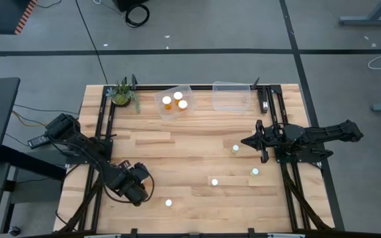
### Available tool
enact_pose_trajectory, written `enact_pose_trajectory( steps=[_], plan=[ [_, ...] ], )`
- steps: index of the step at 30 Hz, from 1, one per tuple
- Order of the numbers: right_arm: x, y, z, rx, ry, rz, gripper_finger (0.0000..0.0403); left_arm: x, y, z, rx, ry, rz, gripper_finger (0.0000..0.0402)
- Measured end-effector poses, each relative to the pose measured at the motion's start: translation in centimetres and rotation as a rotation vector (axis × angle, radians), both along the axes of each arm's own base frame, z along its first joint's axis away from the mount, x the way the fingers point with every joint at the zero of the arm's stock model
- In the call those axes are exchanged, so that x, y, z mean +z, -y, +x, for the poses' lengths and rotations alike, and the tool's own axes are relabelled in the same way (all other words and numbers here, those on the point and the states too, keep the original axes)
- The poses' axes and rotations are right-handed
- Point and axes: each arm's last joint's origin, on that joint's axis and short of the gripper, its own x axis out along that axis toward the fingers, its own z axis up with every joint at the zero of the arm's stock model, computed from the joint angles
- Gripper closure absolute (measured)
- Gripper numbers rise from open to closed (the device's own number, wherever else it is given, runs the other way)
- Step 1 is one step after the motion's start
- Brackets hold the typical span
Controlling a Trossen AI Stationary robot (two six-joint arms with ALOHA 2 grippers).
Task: Pick and place medicine bottles into bin by pill shape (circle, oval)
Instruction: Put the orange capsule bottle into the left transparent bin
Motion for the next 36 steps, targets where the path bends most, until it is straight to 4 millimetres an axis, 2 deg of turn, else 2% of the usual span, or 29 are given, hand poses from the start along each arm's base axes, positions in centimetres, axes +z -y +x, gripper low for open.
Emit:
enact_pose_trajectory(
  steps=[9, 15, 22, 30, 36],
  plan=[
    [0.0, 0.0, 0.0, 0.000, 0.000, 0.000, 0.0383, 0.1, -0.8, 1.4, 0.017, 0.048, -0.026, 0.0202],
    [0.0, 0.0, 0.0, 0.000, 0.001, 0.000, 0.0383, 0.1, -1.7, 2.1, 0.007, 0.042, -0.017, 0.0187],
    [0.0, 0.0, 0.0, 0.000, 0.000, 0.000, 0.0383, 1.4, -2.7, 3.8, -0.042, 0.074, -0.012, 0.0202],
    [0.0, 0.0, 0.0, 0.000, 0.000, 0.000, 0.0383, 3.7, -6.0, 6.9, -0.099, 0.104, 0.014, 0.0185],
    [0.0, 0.0, 0.0, 0.000, 0.001, 0.000, 0.0383, 5.2, -9.0, 9.2, -0.160, 0.175, 0.085, 0.0200]
  ],
)
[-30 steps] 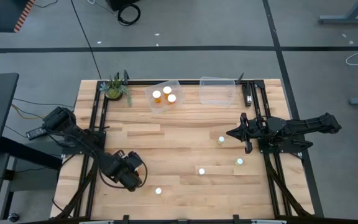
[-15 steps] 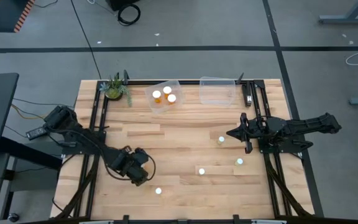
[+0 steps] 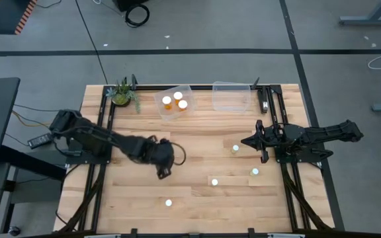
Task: Pick and place medicine bottles into bin by pill shape (circle, oval)
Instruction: Put the orange capsule bottle into the left transparent bin
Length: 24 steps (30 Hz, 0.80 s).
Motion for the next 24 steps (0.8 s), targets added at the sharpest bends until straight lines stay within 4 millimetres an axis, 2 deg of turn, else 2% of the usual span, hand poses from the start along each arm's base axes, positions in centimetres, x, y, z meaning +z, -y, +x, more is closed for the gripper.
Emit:
enact_pose_trajectory(
  steps=[9, 17, 24],
  plan=[
    [0.0, 0.0, 0.0, 0.000, -0.001, 0.000, 0.0383, 0.2, -4.7, 1.2, -0.070, -0.009, 0.101, 0.0186],
    [0.0, 0.0, 0.0, 0.000, -0.001, 0.000, 0.0383, 0.4, -10.1, 1.9, -0.058, -0.003, 0.177, 0.0200],
    [0.0, 0.0, 0.0, 0.000, -0.001, 0.000, 0.0383, 0.9, -14.5, 2.2, -0.021, 0.065, 0.244, 0.0186]
  ],
)
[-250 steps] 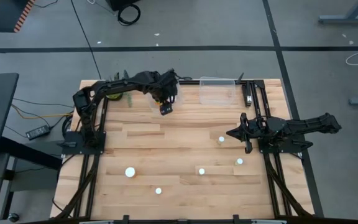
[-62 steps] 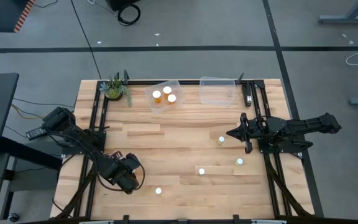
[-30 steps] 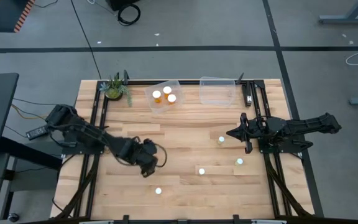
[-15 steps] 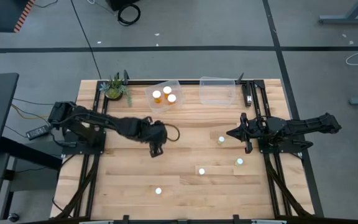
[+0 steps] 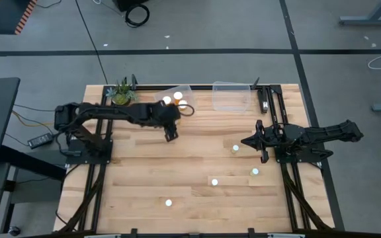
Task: Pick and place medicine bottles into bin by pill shape (circle, oval)
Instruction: Put the orange capsule bottle into the left transparent bin
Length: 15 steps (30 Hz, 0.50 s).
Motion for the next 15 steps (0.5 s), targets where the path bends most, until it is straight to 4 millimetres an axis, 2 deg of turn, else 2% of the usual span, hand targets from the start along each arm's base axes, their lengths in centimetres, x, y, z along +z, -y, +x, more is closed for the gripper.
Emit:
enact_pose_trajectory(
  steps=[7, 15],
  plan=[
    [0.0, 0.0, 0.0, 0.000, 0.000, 0.000, 0.0383, 0.3, -3.1, -0.3, 0.035, 0.039, 0.021, 0.0199],
    [0.0, 0.0, 0.0, 0.000, 0.001, 0.000, 0.0383, 0.4, -5.3, -1.0, 0.027, 0.033, 0.030, 0.0187]
  ],
)
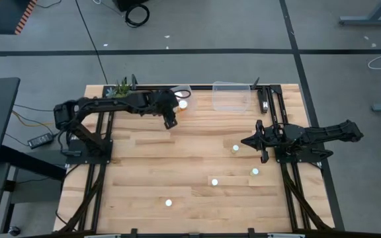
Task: Pick and place medicine bottles into bin by pill shape (circle, oval)
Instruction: Put the orange capsule bottle into the left transparent bin
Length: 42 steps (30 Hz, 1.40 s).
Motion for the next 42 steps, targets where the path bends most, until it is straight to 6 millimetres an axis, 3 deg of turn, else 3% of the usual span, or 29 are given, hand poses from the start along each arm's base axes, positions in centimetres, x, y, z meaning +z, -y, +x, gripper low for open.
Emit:
enact_pose_trajectory(
  steps=[5, 16, 42],
  plan=[
    [0.0, 0.0, 0.0, 0.000, -0.001, 0.000, 0.0383, -0.4, -1.3, -0.3, 0.015, -0.001, -0.015, 0.0197],
    [0.0, 0.0, 0.0, 0.000, -0.001, 0.000, 0.0383, -3.7, -2.6, 0.7, -0.016, -0.113, -0.008, 0.0185],
    [0.0, 0.0, 0.0, 0.000, 0.000, 0.000, 0.0383, -4.2, -4.5, -0.5, 0.065, -0.124, -0.084, 0.0194]
  ],
)
